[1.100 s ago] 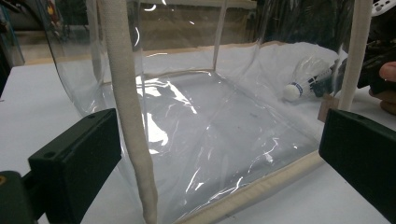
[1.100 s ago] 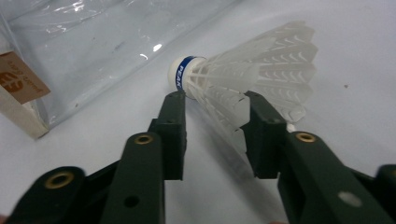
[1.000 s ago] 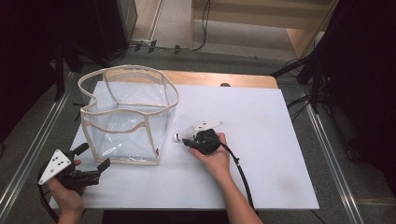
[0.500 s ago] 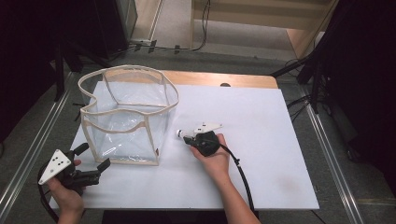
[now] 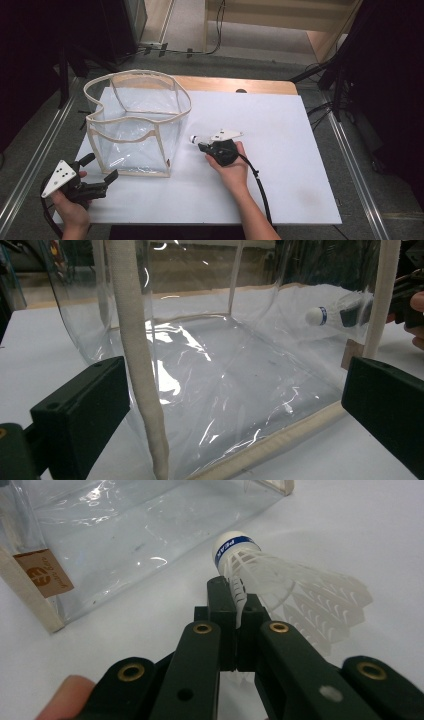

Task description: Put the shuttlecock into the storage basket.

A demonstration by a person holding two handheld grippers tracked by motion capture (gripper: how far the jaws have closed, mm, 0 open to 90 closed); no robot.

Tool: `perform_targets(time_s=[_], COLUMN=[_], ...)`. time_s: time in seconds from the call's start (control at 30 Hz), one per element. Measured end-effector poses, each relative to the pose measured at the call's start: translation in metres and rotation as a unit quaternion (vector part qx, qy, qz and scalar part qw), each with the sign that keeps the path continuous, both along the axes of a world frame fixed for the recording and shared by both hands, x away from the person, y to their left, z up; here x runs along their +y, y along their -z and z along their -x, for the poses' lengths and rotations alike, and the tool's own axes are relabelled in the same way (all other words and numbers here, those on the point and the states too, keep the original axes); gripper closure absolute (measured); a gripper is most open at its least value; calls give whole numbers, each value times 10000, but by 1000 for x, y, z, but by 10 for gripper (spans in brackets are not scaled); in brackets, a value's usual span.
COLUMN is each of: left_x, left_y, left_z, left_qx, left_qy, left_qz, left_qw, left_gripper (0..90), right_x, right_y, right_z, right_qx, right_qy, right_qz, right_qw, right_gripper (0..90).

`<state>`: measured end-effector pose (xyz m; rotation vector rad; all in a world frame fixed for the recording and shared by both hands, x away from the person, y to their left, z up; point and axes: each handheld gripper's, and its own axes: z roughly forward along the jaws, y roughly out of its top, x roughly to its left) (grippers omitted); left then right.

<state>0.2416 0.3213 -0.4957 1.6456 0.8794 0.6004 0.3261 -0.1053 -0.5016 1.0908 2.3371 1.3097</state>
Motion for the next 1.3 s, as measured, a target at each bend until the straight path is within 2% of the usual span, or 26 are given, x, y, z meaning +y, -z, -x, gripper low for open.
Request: perform_targets(time_s=[0.3,0.8,1.3], left_x=[0,-1,0], left_y=[0,0,0], left_z=[0,0,0], left_qx=[-6,-7,-4], left_qy=[5,-1,-5], left_qz=[-6,-6,3], left_qw=[10000,10000,10000], left_gripper=[0,0,0], right_x=[-4,-10,-13], right_y=[-5,-23,-35], right_z=[1,2,2], right_qx=[-86,-255,-379], right_qy=[27,87,148], right_qz=[-34,-130,-120], right_qw=[10000,9996,9991], right_gripper=[875,875,876])
